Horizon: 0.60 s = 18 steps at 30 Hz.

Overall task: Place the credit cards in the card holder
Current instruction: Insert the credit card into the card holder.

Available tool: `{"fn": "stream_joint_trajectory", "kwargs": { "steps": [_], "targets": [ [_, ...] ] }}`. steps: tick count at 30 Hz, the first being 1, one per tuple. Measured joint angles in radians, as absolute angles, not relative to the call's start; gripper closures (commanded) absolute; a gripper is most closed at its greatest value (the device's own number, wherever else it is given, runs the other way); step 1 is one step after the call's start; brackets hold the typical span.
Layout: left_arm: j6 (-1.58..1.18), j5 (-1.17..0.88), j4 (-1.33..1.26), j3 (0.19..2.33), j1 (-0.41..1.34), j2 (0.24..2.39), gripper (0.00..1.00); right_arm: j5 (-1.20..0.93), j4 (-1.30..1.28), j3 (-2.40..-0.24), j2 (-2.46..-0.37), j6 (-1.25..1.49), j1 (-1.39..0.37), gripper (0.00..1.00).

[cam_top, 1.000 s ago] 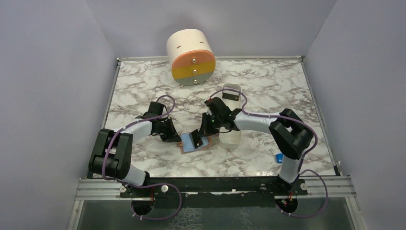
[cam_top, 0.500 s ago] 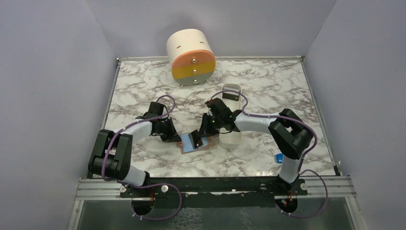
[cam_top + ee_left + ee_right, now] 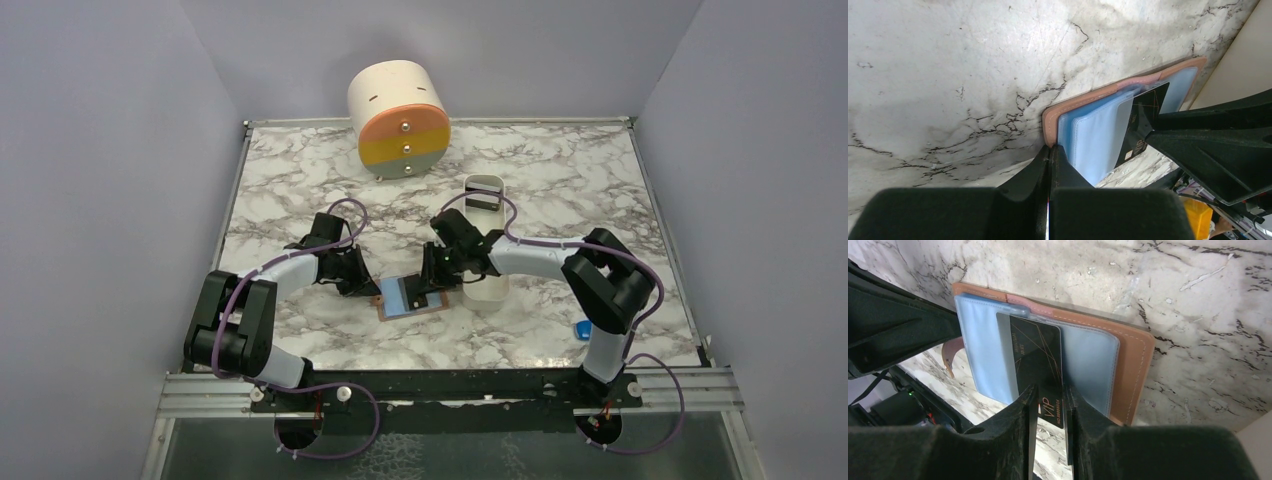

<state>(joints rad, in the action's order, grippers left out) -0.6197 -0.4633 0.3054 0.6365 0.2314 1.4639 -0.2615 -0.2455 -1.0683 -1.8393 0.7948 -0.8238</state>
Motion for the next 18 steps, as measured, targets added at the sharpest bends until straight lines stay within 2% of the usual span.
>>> {"fn": "stream_joint_trajectory", "kwargs": {
  "steps": [18],
  "targets": [
    [-0.622,-0.464,0.3,0.633,0.231,1.464,1.0,-0.259,-0.293,-1.168,-1.871,0.786,-0.873,0.78]
  ]
}}
